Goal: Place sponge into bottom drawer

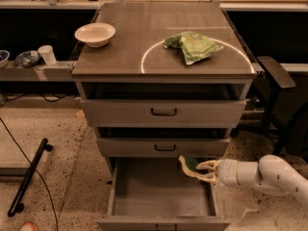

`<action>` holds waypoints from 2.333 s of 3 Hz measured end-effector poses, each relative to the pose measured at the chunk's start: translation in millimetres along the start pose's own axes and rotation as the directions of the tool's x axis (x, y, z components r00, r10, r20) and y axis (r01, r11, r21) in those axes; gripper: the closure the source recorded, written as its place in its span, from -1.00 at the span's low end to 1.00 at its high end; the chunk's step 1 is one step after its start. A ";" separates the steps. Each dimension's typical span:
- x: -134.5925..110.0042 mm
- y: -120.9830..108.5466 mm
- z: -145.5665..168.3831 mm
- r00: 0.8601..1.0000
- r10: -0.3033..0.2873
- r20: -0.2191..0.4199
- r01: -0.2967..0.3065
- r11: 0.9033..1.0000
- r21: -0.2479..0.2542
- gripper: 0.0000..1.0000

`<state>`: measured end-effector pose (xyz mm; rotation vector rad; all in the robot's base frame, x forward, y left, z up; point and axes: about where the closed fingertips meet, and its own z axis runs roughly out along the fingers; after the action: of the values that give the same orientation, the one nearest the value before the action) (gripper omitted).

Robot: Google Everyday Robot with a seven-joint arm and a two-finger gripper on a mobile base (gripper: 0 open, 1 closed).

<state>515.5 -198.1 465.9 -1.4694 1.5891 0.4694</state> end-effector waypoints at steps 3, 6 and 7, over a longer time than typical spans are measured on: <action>32.9 -6.3 20.2 1.000 -0.009 -0.005 0.009 0.995 0.094 1.00; 177.7 27.7 128.8 0.993 0.007 -0.117 0.000 0.998 0.059 1.00; 184.7 33.8 147.2 0.994 -0.018 -0.103 0.023 0.999 0.038 0.64</action>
Offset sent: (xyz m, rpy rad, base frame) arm 0.0052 -0.0084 0.0017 0.0229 -0.0625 -0.0277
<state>554.7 -186.0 230.8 -1.4995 1.6529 0.3535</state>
